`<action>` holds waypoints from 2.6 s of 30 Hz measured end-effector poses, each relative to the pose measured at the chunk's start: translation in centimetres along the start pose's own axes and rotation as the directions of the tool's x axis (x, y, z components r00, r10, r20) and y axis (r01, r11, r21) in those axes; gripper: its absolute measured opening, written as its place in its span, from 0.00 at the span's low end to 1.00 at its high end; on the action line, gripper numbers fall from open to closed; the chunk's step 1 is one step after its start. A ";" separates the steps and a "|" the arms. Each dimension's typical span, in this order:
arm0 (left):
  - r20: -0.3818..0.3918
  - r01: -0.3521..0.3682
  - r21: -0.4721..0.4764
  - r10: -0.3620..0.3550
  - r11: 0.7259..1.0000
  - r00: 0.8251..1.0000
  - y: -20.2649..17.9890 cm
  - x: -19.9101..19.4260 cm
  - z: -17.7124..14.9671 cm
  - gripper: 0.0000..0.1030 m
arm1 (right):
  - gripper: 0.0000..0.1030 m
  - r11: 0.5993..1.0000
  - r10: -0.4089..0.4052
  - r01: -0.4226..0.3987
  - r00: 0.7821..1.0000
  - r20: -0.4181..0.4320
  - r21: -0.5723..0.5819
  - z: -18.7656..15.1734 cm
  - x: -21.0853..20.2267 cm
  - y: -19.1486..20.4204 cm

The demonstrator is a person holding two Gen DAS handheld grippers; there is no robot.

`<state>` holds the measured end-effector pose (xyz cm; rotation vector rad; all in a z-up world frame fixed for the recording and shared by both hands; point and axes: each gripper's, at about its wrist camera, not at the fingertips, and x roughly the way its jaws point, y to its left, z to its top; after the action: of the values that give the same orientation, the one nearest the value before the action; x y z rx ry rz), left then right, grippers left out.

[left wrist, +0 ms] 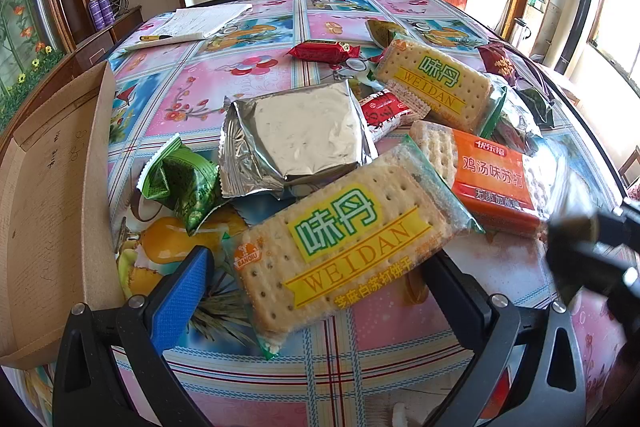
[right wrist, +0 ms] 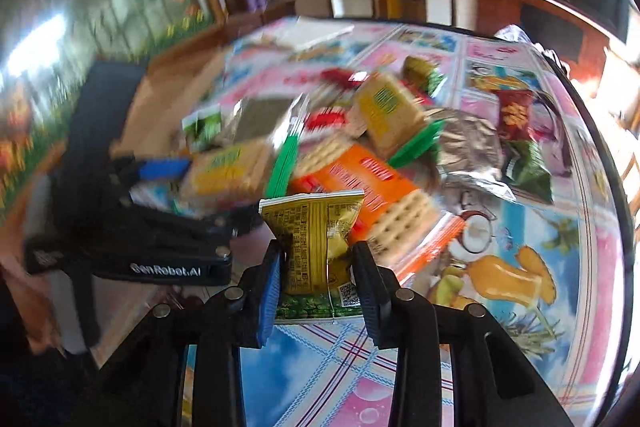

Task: Organize snacks
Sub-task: 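Grasp the green pea snack bag with the right gripper, then grasp the WEIDAN cracker pack with the left gripper while the right holds the pea bag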

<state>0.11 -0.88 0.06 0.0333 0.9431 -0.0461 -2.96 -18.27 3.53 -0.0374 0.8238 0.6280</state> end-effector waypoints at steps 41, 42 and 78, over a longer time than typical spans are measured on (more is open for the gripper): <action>-0.078 0.236 0.300 -0.223 0.924 0.972 -0.8 -2.8 1.7 0.76 | 0.36 0.995 0.058 -0.074 0.977 0.206 0.068 0.6 -4.1 -0.9; -0.084 0.245 0.299 -0.231 0.922 0.969 -1.0 -3.0 1.5 0.76 | 0.36 0.995 0.062 -0.077 0.977 0.204 0.067 0.6 -4.1 -0.9; 0.045 0.340 0.096 -0.345 0.936 0.937 1.8 -2.3 0.9 0.43 | 0.36 0.995 0.047 -0.062 0.981 0.187 0.074 0.8 -3.4 -1.2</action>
<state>-0.46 0.88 2.45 -0.0530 0.8762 -0.4100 -3.52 -20.81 6.16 0.1156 0.6708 0.6397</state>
